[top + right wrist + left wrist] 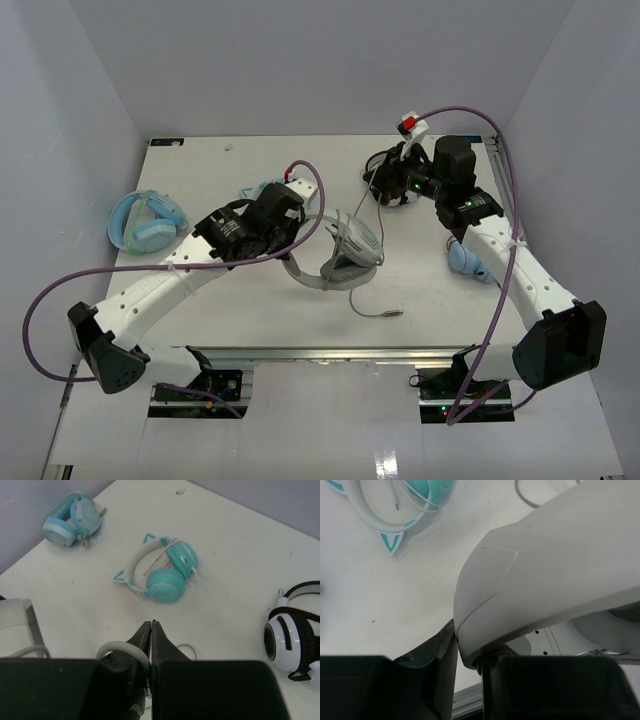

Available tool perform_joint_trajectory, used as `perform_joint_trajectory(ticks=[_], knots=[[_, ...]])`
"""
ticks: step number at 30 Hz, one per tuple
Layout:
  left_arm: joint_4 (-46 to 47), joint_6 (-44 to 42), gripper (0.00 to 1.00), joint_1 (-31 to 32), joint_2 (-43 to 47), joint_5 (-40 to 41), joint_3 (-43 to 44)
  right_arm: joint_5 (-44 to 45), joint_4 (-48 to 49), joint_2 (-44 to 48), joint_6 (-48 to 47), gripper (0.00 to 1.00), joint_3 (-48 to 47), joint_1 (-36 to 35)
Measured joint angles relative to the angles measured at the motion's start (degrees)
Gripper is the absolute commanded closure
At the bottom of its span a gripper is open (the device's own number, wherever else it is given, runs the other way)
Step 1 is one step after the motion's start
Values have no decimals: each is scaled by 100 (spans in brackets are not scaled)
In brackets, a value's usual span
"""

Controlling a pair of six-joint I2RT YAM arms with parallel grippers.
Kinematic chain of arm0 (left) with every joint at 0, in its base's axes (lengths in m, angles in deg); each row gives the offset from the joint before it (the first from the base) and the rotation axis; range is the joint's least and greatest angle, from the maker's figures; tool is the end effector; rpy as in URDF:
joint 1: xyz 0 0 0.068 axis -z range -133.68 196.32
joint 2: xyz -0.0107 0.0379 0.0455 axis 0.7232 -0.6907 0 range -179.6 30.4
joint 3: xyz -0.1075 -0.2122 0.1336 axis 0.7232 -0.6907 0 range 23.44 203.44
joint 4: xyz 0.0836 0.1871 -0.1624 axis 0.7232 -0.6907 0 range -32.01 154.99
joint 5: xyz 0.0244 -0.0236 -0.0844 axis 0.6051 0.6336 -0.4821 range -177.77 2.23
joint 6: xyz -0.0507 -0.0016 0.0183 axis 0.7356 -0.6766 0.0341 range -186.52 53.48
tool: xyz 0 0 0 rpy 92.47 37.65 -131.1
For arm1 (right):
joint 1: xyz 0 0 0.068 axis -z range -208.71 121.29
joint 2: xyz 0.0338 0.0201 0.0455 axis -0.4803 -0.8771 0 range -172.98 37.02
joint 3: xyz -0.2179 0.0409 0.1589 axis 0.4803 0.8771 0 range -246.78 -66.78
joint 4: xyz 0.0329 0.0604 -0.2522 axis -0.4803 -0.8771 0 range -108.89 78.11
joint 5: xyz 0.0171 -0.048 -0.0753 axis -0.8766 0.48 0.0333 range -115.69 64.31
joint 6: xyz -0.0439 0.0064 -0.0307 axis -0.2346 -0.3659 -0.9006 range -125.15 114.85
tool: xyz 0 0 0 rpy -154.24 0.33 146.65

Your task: Wrap the headphones

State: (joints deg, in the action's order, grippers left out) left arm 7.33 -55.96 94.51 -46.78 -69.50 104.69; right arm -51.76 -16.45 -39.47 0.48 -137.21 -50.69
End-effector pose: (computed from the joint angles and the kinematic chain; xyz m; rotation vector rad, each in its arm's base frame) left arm 0.1853 -0.1906 0.3614 0.6643 2.3491 -0.0518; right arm 0.2838 0.1314 0.3844 -0.5866 1.6989 0.7464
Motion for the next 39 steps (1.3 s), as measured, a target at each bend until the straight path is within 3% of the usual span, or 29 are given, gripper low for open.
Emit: perform_joint_trajectory(ticks=[15, 30, 39], knots=[[-67, -87, 100, 345, -1335, 1527, 363, -135, -1523, -151, -190, 92, -619, -408], [-186, 626, 100, 106, -1329, 1869, 489, -114, -1634, 403, -8, 92, -303, -528], [-365, 967, 100, -243, -1341, 1807, 800, -257, -1147, 861, 426, 91, 262, -1192]])
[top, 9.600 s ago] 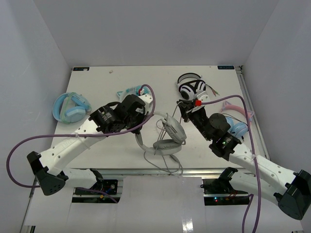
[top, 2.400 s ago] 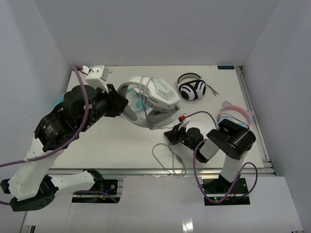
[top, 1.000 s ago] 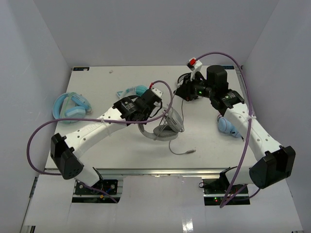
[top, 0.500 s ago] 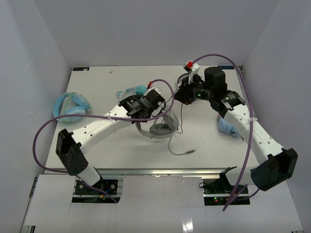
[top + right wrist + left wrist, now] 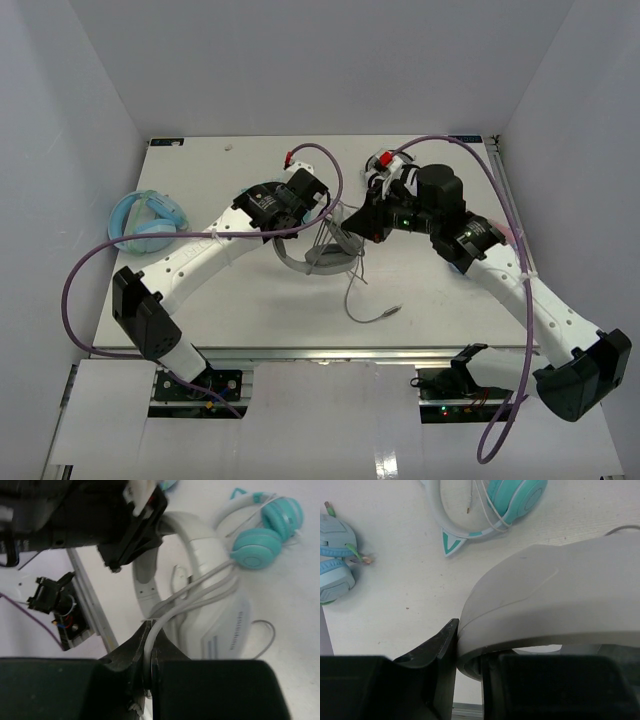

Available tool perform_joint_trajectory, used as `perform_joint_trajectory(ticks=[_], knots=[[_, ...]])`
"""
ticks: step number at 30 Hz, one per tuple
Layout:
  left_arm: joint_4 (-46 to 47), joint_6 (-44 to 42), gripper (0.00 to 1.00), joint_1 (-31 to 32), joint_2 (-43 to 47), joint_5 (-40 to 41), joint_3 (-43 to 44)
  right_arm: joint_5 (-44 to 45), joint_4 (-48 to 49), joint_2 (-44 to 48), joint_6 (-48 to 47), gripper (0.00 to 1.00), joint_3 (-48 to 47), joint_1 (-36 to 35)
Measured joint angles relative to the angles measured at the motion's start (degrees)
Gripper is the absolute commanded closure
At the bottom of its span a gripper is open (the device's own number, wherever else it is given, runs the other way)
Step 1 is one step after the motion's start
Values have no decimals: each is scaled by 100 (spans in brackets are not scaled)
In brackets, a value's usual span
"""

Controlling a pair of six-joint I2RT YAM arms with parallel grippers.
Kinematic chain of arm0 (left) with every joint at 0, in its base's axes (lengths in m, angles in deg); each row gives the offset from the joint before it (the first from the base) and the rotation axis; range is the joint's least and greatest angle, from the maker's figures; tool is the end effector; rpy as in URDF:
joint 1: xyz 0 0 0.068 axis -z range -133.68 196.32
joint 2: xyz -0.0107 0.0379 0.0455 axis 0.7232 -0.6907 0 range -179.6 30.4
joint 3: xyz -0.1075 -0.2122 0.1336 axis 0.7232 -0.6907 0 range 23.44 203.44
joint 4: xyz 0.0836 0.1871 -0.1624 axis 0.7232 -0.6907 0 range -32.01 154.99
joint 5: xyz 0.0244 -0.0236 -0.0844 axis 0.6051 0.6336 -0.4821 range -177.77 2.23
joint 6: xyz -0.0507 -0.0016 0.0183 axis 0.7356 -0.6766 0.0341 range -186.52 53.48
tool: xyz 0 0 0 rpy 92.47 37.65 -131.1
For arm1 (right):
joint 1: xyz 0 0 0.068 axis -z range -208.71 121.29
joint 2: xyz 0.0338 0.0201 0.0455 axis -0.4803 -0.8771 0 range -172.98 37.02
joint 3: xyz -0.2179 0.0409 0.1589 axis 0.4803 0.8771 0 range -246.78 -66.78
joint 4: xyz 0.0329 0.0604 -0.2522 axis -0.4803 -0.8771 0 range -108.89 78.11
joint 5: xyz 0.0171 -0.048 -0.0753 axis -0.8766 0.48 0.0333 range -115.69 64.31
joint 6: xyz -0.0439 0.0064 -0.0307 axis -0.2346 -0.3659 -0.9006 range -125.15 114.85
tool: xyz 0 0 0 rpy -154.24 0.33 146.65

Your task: Wrap the headphones

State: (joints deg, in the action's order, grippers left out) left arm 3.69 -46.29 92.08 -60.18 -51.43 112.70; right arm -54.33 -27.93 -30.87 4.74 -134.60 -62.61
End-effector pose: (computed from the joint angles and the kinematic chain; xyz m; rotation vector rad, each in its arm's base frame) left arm 0.2357 -0.2120 0.3406 0.3414 2.3701 0.3403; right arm 0.2119 0.1629 0.3885 -0.7521 1.7831 0.9831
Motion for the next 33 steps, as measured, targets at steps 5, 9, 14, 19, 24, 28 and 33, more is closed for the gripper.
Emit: perform_joint_trajectory(ticks=[5, 9, 14, 19, 24, 28, 33], knots=[[-125, 254, 100, -3, -1, -46, 190, -134, 738, 313, 415, 91, 807, -462], [-253, 415, 100, -7, -1, -72, 198, -128, 1327, 322, 688, 90, 1324, -723], [-256, 605, 100, -10, 61, -127, 109, 13, 2137, 317, 942, 88, 1873, -1022], [-209, 779, 100, -55, 330, -362, -132, 505, 2763, 397, 1001, 87, 2368, -1358], [-121, 954, 100, -80, 625, -571, -172, 1191, 3151, 736, 884, 87, 2818, -1684], [-28, 1055, 100, -82, 860, -607, -176, 1507, 3408, 947, 763, 87, 2995, -1924], [32, 1128, 100, -82, 1091, -707, -173, 1794, 3668, 954, 644, 88, 3029, -2238]])
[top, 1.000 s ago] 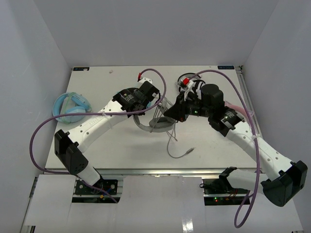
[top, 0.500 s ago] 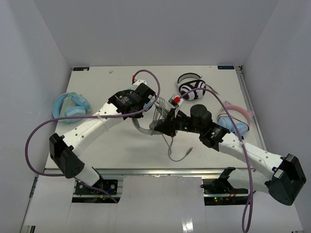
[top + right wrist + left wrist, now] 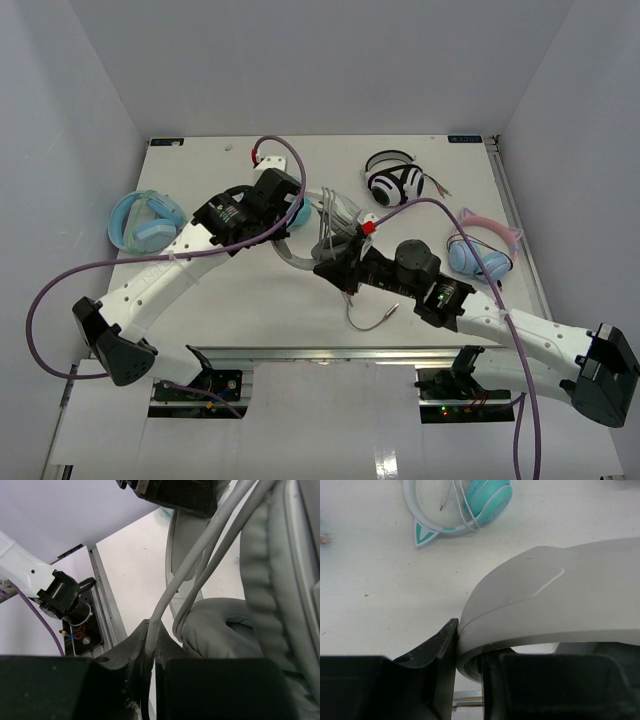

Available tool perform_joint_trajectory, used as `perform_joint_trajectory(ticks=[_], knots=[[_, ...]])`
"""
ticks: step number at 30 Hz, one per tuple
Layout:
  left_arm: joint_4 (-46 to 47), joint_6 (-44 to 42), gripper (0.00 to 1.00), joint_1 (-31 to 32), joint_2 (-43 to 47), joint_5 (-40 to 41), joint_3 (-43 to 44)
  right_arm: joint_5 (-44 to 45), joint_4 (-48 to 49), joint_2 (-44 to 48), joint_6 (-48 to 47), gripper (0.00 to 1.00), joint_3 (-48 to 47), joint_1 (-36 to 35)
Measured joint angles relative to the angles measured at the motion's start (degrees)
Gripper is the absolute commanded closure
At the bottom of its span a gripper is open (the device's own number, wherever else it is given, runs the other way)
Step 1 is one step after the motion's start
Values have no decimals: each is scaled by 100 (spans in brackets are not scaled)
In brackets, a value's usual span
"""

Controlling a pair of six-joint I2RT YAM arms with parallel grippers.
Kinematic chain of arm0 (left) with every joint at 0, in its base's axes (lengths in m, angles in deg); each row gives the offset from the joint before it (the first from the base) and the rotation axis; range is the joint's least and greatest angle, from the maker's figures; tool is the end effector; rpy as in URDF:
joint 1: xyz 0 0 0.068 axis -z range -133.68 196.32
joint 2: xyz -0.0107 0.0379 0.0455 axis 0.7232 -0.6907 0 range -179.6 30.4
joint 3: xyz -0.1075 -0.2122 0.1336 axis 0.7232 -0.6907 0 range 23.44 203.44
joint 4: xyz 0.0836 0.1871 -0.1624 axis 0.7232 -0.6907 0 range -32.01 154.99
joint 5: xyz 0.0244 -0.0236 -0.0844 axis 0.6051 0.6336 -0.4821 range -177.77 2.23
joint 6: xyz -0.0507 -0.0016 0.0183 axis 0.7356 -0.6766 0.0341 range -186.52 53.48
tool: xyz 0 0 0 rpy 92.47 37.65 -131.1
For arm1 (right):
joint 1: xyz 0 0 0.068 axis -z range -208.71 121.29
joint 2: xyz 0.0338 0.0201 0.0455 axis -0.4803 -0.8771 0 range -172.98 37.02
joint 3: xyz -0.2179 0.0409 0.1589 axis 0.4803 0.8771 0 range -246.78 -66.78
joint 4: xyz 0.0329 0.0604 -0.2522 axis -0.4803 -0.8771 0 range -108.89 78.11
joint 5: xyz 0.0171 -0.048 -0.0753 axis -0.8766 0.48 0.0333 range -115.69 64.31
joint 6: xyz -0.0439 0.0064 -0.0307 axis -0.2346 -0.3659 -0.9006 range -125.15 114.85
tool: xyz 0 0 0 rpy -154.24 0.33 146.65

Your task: Wrap the headphones

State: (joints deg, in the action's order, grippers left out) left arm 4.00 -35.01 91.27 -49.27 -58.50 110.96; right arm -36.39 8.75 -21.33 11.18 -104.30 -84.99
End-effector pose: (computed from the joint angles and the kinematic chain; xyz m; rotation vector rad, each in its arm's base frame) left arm 0.2035 -0.1787 0.3821 0.0715 2.3421 -0.0027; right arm 0.1282 0.2039 0.3068 -0.7235 1.5303 1.1218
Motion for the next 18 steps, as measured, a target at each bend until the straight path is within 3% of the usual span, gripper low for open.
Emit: perform_joint_trajectory(ticks=[18], knots=[[190, 345, 100, -19, 308, -80, 76, 1094, 782, -300, -340, 86, 788, -741]])
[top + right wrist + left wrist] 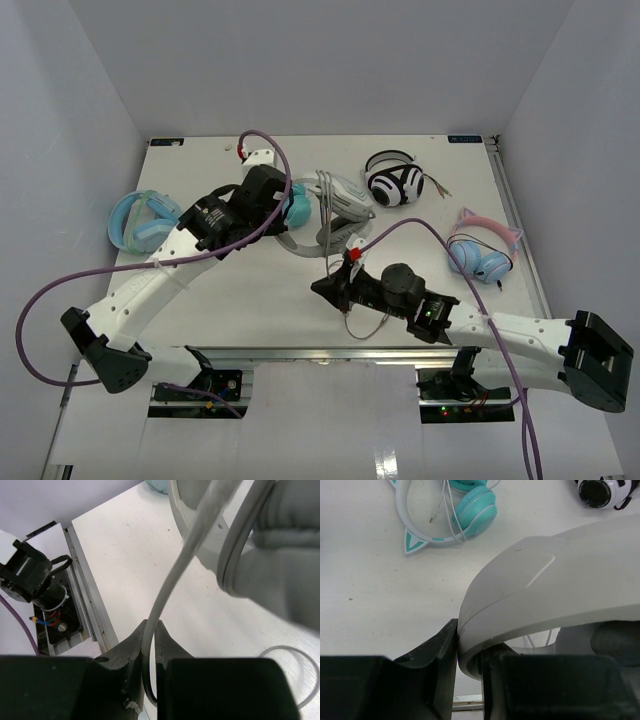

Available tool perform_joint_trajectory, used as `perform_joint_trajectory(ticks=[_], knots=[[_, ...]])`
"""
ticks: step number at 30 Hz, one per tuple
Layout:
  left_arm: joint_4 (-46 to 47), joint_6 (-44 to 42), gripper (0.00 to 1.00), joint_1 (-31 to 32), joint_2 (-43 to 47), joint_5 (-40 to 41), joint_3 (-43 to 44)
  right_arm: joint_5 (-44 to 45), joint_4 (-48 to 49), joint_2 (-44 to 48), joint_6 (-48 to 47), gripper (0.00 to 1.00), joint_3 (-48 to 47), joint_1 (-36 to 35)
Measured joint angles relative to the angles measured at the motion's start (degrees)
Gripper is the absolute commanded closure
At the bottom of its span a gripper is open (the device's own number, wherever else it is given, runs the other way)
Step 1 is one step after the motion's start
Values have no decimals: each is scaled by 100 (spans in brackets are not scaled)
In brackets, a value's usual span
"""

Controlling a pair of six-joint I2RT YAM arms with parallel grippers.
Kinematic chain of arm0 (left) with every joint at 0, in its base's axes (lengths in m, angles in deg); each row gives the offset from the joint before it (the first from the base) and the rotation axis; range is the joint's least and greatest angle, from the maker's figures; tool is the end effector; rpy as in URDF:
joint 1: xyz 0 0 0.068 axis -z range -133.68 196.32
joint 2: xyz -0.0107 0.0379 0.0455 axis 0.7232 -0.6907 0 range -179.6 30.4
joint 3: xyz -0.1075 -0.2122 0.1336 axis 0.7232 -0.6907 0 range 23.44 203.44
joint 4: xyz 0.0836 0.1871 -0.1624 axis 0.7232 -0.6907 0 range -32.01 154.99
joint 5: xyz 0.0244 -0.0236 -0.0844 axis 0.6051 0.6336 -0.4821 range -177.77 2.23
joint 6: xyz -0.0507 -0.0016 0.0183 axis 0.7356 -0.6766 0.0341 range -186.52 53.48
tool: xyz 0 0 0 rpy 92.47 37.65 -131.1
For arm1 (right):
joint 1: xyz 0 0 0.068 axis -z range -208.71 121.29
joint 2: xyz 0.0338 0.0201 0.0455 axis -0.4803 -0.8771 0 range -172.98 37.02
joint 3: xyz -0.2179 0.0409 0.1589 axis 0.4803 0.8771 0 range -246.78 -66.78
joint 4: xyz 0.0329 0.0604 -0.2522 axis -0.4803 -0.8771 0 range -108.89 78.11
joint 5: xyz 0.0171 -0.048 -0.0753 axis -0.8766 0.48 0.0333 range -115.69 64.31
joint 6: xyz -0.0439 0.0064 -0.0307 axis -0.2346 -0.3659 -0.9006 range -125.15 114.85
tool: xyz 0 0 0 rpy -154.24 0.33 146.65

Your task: Wrap the headphones

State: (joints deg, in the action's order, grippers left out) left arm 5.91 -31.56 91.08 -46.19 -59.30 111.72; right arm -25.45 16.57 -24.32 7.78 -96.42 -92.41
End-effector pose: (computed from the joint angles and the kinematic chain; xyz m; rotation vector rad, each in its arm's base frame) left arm 0.1950 -0.1696 0.4012 -0.0297 2.2772 -0.1253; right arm 0.1077 0.2175 0.2613 -0.7375 1.5625 1.0095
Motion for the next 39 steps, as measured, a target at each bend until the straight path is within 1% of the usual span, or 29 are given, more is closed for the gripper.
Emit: perform_joint_trajectory(ticks=[7, 14, 29, 35, 39], knots=[[80, 105, 100, -8, 145, 2, 98, 394, 221, -92, -77, 86, 160, -61], [91, 153, 100, -8, 248, -52, 114, 663, 923, -334, -208, 82, 510, -81], [84, 197, 100, -14, 553, -162, 114, 944, 2674, -1718, -288, 81, 1063, -83], [22, 194, 100, -14, 676, -153, 142, 1068, 3179, -2045, -285, 83, 1204, -83], [-52, 177, 100, -14, 798, -156, 187, 1236, 3401, -2087, -285, 92, 1352, -83]])
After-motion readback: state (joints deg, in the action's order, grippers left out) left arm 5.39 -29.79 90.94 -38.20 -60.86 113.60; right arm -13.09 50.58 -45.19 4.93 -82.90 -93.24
